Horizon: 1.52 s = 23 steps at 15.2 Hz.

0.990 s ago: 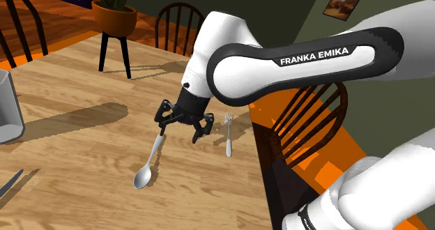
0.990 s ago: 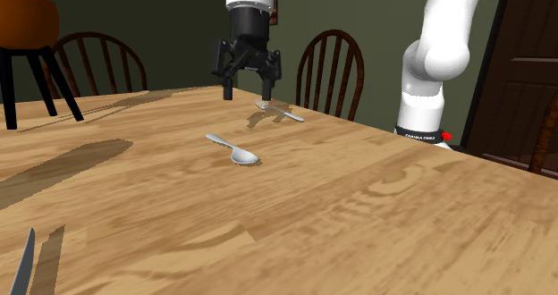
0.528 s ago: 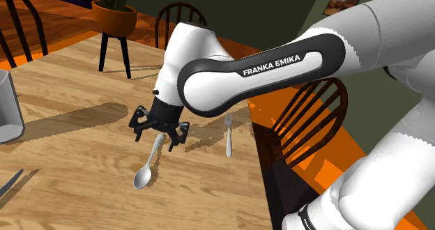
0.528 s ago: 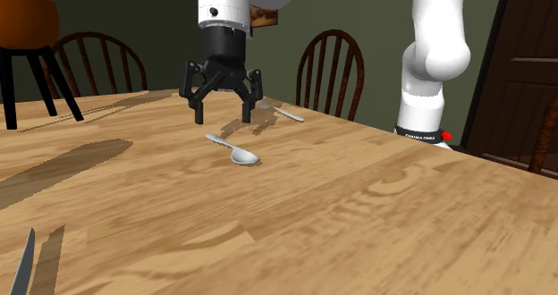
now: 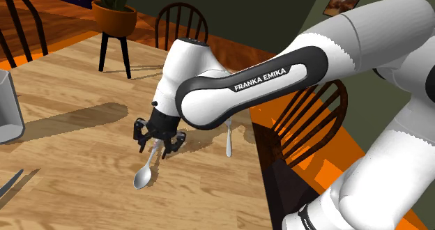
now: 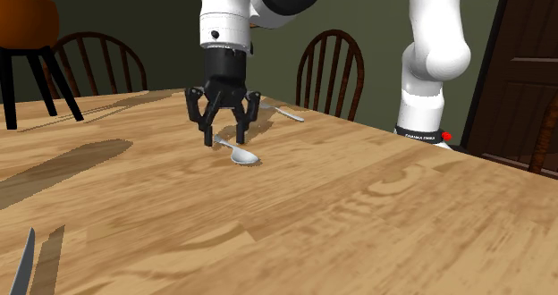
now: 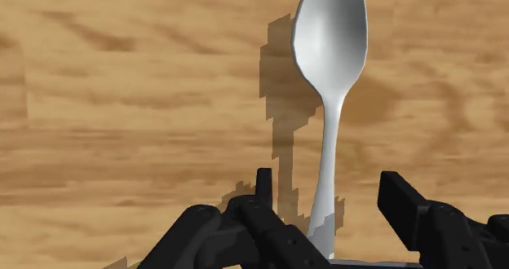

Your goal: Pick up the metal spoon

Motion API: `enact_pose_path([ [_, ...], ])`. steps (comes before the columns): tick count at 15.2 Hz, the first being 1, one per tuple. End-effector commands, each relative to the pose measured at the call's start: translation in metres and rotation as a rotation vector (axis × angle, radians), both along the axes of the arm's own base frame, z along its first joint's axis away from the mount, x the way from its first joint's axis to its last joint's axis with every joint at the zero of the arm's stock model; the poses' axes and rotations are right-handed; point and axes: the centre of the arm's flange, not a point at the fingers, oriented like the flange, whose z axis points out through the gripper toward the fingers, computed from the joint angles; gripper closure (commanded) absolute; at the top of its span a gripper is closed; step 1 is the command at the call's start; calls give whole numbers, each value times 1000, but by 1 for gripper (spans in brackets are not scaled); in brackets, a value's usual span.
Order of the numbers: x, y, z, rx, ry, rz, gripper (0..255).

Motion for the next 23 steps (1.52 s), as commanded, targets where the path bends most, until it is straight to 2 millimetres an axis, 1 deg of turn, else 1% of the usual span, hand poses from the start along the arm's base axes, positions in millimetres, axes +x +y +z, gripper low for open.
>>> enact_pose_path([
  [1, 0, 0, -1, 0, 0, 0, 255],
  [9, 0, 0, -1, 0, 0, 0, 255],
  [23, 0, 0, 73, 0, 0, 0, 255],
])
